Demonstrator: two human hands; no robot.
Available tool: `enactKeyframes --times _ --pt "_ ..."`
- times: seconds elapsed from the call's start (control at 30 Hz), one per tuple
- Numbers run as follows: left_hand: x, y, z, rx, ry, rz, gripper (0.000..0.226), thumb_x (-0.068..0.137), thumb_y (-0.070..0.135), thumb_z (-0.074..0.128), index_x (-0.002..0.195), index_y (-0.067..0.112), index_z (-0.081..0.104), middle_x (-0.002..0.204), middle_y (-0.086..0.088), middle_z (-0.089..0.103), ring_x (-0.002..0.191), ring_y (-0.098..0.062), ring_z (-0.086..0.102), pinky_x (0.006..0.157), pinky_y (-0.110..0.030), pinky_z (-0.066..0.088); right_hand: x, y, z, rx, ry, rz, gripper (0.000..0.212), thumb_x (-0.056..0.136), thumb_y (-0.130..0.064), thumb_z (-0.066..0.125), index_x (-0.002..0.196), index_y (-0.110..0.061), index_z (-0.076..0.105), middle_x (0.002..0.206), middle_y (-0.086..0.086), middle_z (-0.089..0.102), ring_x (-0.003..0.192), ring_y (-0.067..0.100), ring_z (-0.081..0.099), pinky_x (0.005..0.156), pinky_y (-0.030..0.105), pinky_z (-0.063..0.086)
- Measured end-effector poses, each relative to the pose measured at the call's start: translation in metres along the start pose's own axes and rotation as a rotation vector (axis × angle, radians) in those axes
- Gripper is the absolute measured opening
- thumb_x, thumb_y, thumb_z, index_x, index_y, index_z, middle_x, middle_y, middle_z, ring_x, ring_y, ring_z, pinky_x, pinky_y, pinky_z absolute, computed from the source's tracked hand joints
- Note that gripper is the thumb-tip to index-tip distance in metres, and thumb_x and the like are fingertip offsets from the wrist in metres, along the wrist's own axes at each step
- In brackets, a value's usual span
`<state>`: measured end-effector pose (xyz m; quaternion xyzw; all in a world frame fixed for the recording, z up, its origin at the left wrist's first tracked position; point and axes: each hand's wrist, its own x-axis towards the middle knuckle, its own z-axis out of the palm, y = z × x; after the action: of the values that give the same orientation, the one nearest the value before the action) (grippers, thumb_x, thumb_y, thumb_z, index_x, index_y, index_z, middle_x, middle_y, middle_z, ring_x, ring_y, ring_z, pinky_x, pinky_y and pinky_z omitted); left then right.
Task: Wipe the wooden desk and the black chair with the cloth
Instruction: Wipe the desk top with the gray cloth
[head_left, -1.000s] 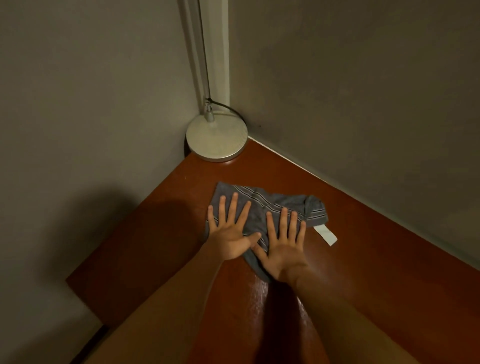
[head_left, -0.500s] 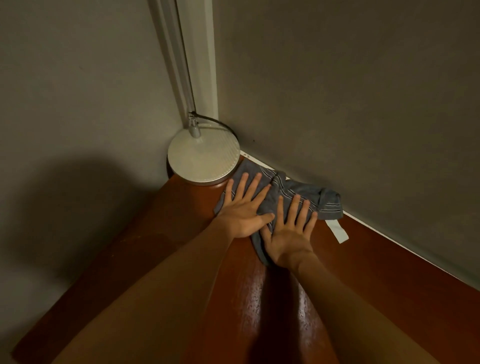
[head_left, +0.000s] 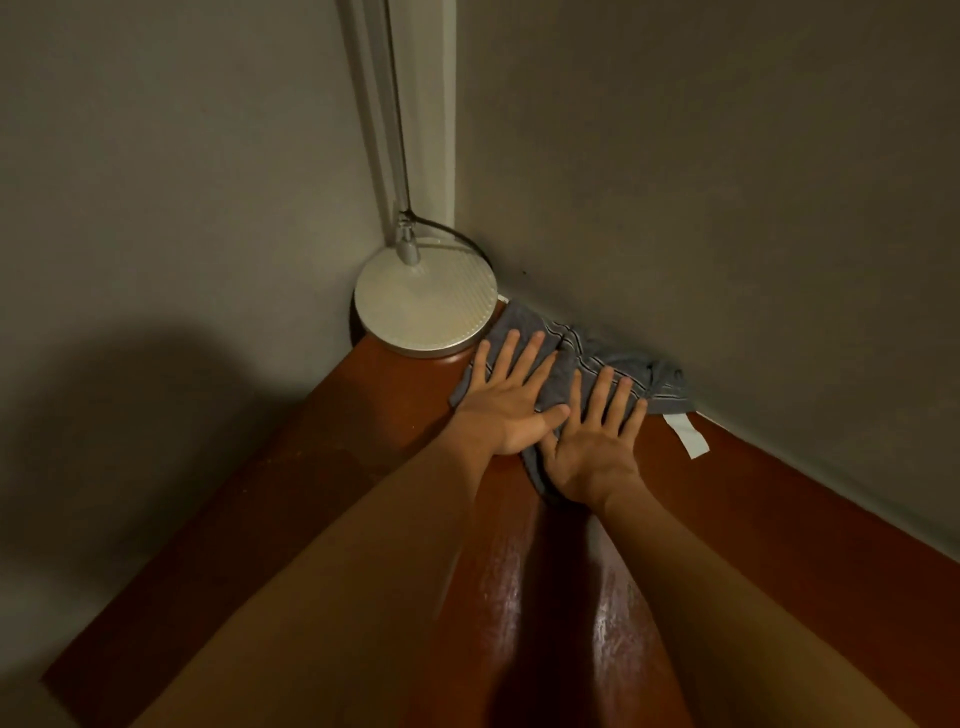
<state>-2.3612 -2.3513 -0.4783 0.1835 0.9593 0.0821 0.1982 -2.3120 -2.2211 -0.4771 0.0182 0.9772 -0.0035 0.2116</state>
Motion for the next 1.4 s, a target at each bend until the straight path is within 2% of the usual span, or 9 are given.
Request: enactKeyframes --times 0.1,0.23,0.5,0.67,0.8,0.97,1.03,1.17,1.4 --pt "-0.026 -0.003 0.009 0.008 0.000 0.005 0.079 0.099 0.066 0.022 0.158 0.026 -0.013 0.162 0.004 -0.030 0.146 -0.022 -0.035 0.117 -0.053 -0.022 -0.021 -0.007 0.011 0.005 0.003 -0.027 0.078 0.096 -0.063 0.001 0.141 -0.011 -0.037 0.155 0.025 -0.035 0.142 0.047 -0.032 0.117 0.063 -0.012" --pt "-0.066 -0.012 0.021 -0.007 0.001 0.004 0.079 0.099 0.066 0.022 0.157 0.028 -0.016 0.162 0.004 -0.032 0.146 -0.021 -0.035 0.118 -0.054 -0.018 -0.055 -0.024 0.028 -0.018 0.002 -0.052 0.089 0.072 -0.064 -0.026 0.140 -0.009 -0.040 0.153 0.026 -0.037 0.141 0.047 -0.033 0.116 0.063 -0.015" --pt "-0.167 -0.046 0.053 -0.029 0.023 -0.086 0.079 0.099 0.067 0.020 0.157 0.029 -0.016 0.160 0.007 -0.035 0.144 -0.019 -0.039 0.117 -0.053 -0.022 -0.121 -0.081 0.056 -0.033 -0.047 -0.180 0.105 0.056 -0.067 -0.050 0.141 -0.007 -0.038 0.147 0.027 -0.043 0.137 0.049 -0.039 0.114 0.065 -0.018" --pt "-0.208 -0.070 0.068 -0.022 0.025 -0.155 0.076 0.099 0.066 0.017 0.156 0.030 -0.019 0.159 0.007 -0.037 0.142 -0.018 -0.041 0.118 -0.053 -0.020 -0.145 -0.118 0.063 -0.052 -0.105 -0.214 0.096 0.065 -0.068 -0.028 0.137 -0.006 -0.043 0.142 0.030 -0.049 0.131 0.051 -0.045 0.111 0.068 -0.019" --pt "-0.205 -0.084 0.063 -0.003 0.042 -0.167 0.075 0.099 0.065 0.015 0.156 0.029 -0.018 0.159 0.007 -0.037 0.143 -0.018 -0.040 0.118 -0.053 -0.019 -0.138 -0.133 0.062 -0.031 -0.087 -0.219 0.096 0.069 -0.069 -0.023 0.138 -0.006 -0.043 0.142 0.030 -0.050 0.131 0.052 -0.046 0.110 0.068 -0.021" --pt "-0.191 -0.130 0.059 0.069 0.151 -0.255 0.088 0.080 0.072 -0.010 0.158 0.030 -0.008 0.157 0.010 -0.031 0.149 -0.019 -0.027 0.121 -0.050 -0.011 -0.104 -0.169 0.057 -0.031 0.002 -0.278 0.088 0.089 -0.070 -0.004 0.136 -0.007 -0.044 0.147 0.030 -0.044 0.133 0.051 -0.043 0.111 0.068 -0.018" --pt "-0.183 -0.147 0.054 0.073 0.153 -0.262 0.084 0.085 0.073 -0.005 0.158 0.031 -0.009 0.159 0.009 -0.029 0.150 -0.019 -0.025 0.122 -0.050 -0.010 -0.090 -0.186 0.054 -0.020 0.017 -0.290 0.089 0.094 -0.070 0.004 0.138 -0.007 -0.042 0.149 0.029 -0.042 0.135 0.050 -0.042 0.112 0.067 -0.017" --pt "-0.166 -0.179 0.042 -0.016 0.136 -0.265 0.074 0.100 0.065 0.020 0.158 0.031 -0.012 0.163 0.009 -0.027 0.150 -0.018 -0.026 0.122 -0.047 -0.011 -0.065 -0.208 0.050 -0.018 0.052 -0.299 0.090 0.095 -0.071 0.007 0.141 -0.008 -0.038 0.151 0.029 -0.038 0.137 0.050 -0.039 0.113 0.066 -0.017" --pt "-0.156 -0.199 0.039 -0.261 0.151 -0.289 0.071 0.103 0.058 0.027 0.159 0.032 -0.007 0.167 0.006 -0.012 0.154 -0.016 -0.010 0.125 -0.044 0.000 -0.042 -0.225 0.043 -0.066 0.111 -0.345 0.088 0.096 -0.069 0.008 0.145 -0.008 -0.032 0.156 0.028 -0.031 0.142 0.049 -0.031 0.115 0.065 -0.013"
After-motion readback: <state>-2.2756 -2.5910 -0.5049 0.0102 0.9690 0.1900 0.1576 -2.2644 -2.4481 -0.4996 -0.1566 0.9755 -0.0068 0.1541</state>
